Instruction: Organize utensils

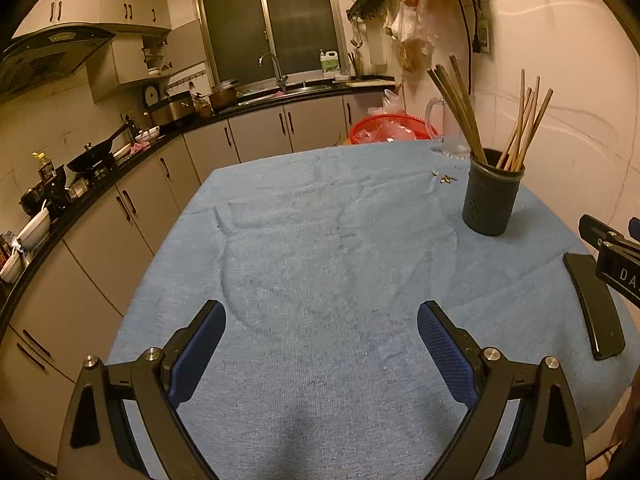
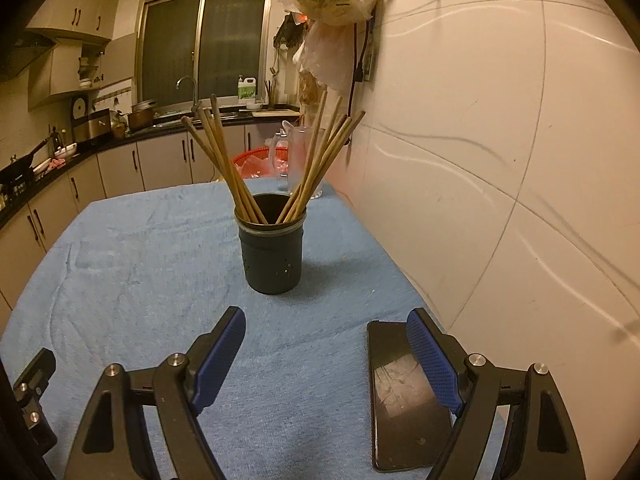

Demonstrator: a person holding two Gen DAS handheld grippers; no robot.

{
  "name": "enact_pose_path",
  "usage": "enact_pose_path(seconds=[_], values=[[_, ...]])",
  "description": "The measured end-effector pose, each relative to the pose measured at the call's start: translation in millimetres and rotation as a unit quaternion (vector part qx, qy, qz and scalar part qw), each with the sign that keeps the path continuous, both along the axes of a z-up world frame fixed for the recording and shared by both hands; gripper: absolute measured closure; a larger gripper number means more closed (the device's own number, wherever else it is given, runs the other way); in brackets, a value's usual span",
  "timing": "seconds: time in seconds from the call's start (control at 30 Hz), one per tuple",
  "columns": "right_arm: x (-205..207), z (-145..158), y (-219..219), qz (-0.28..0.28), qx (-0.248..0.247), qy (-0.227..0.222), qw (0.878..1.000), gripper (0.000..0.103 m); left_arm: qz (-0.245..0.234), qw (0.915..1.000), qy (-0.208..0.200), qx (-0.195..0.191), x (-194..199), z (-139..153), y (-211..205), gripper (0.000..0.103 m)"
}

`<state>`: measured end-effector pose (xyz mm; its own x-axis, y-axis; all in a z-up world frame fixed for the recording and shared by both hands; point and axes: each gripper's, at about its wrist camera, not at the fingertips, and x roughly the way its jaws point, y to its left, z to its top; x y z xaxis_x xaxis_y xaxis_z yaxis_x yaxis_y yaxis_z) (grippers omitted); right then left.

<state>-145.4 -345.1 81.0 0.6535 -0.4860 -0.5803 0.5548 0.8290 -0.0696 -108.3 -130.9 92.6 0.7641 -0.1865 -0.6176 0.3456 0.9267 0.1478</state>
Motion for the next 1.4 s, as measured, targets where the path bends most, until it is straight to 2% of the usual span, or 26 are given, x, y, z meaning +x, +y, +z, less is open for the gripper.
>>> enact_pose_path(seconds=[0.5, 1.4], values=[[5, -12, 5, 0.010, 0.004, 0.019, 1.000, 0.018, -0.002, 0.9998, 0.017, 0.010, 2, -11, 3, 0.006], [11, -16, 23, 0.019, -0.010, 0.037, 0.999, 0.018, -0.004, 0.9995, 0.032, -0.007, 7, -16, 14, 0.006]])
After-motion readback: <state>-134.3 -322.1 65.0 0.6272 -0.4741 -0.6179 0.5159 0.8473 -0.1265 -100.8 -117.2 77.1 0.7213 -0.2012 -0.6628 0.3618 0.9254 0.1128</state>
